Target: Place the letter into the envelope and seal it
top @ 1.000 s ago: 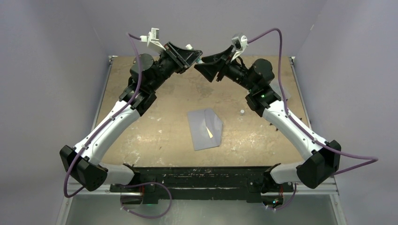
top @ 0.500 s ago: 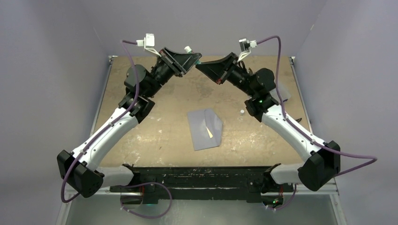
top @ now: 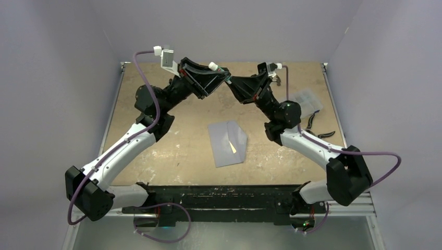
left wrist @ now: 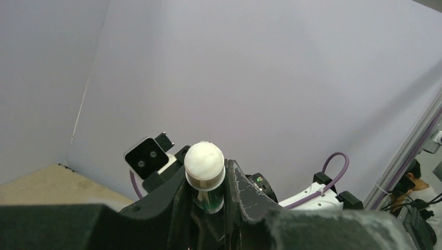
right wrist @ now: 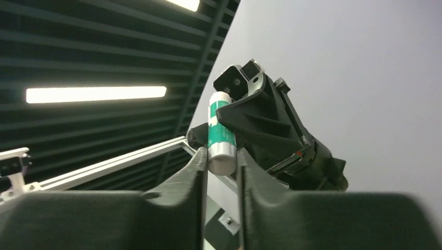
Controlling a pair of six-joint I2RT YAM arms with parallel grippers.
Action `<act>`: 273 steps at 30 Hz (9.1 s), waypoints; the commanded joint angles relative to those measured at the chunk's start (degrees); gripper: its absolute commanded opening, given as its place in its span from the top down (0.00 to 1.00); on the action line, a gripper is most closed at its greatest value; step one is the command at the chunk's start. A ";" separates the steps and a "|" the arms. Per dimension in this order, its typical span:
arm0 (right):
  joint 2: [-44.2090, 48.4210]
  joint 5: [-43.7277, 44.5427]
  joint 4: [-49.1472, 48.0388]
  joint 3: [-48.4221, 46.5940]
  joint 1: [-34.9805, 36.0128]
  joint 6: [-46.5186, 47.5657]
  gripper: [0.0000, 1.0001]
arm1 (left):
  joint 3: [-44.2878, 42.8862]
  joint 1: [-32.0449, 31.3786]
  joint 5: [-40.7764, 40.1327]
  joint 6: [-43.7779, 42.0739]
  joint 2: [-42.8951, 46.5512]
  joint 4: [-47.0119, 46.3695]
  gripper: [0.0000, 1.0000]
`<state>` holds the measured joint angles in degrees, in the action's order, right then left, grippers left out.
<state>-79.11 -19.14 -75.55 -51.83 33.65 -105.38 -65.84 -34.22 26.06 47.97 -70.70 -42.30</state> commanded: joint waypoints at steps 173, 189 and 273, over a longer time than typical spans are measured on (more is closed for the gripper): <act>13.20 -3.27 35.23 -12.35 3.53 110.75 1.00 | -4.23 10.04 -0.73 32.23 0.09 13.41 0.26; 11.79 -4.18 37.82 -13.32 3.53 110.89 1.00 | -6.34 10.08 6.28 33.73 -2.58 10.27 0.44; 2.51 -12.07 33.30 -20.35 4.10 108.00 0.72 | 5.18 7.73 1.91 59.26 -5.33 -12.34 1.00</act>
<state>-76.62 -32.27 -43.92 -68.62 37.47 2.72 -60.45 -25.74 28.64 107.15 -76.62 -51.90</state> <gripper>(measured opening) 0.359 0.191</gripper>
